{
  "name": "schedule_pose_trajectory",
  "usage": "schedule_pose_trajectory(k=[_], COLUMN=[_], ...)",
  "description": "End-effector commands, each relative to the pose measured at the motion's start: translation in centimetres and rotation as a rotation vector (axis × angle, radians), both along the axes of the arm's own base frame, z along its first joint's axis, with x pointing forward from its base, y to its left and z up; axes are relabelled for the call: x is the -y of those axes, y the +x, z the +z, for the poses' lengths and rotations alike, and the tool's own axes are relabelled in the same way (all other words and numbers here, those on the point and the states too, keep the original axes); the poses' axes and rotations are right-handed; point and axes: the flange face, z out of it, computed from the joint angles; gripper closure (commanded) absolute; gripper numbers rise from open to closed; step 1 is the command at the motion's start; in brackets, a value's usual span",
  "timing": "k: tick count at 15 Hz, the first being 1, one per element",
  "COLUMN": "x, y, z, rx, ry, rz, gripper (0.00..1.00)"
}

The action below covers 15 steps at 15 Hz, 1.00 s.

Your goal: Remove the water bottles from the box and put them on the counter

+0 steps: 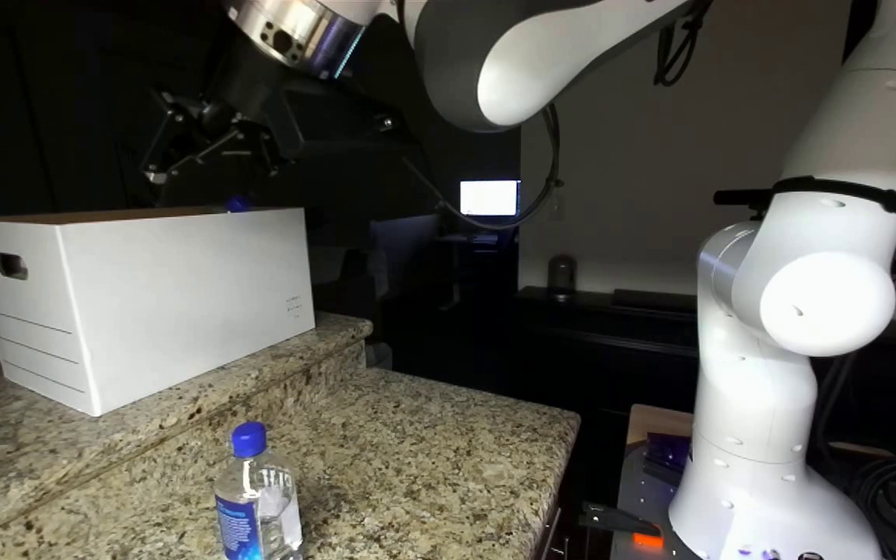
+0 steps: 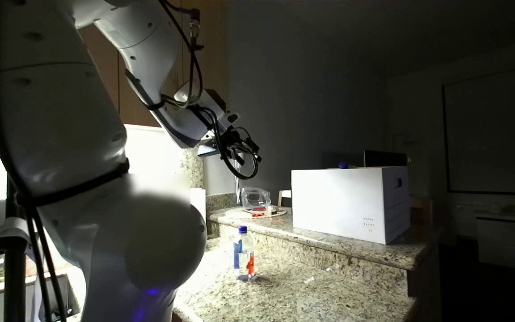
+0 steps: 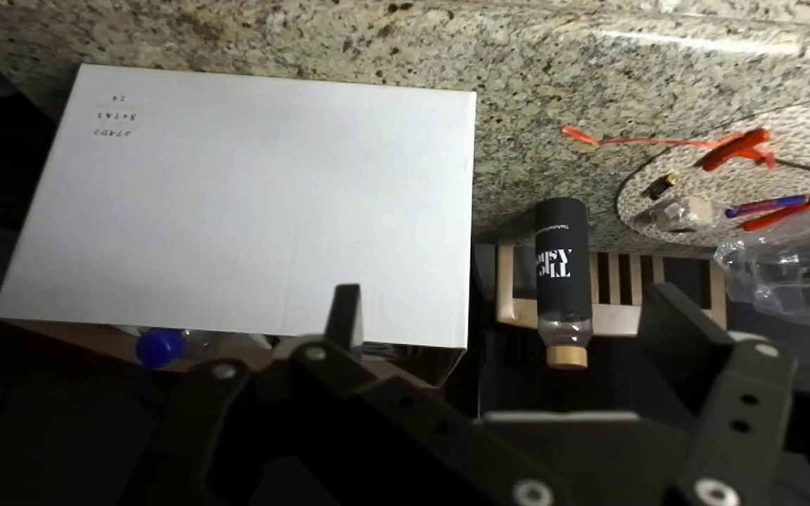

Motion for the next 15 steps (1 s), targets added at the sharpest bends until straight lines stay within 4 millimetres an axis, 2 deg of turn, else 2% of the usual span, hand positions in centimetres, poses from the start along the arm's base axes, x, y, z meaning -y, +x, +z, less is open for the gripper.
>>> schedule_pose_trajectory(k=[1,4,7,10,15], x=[0.1,-0.2,0.8,3.6,9.4], y=[-0.1,0.0,1.7,4.2,9.4], z=[-0.1,-0.2,0.2,1.2,2.8], rx=[-0.001,0.005,0.034,0.076,0.126], ry=[-0.002,-0.016,-0.044,-0.110,-0.219], rz=[0.000,-0.010,-0.029,-0.078,-0.186], gripper=[0.00,0.00,0.00,0.00,0.00])
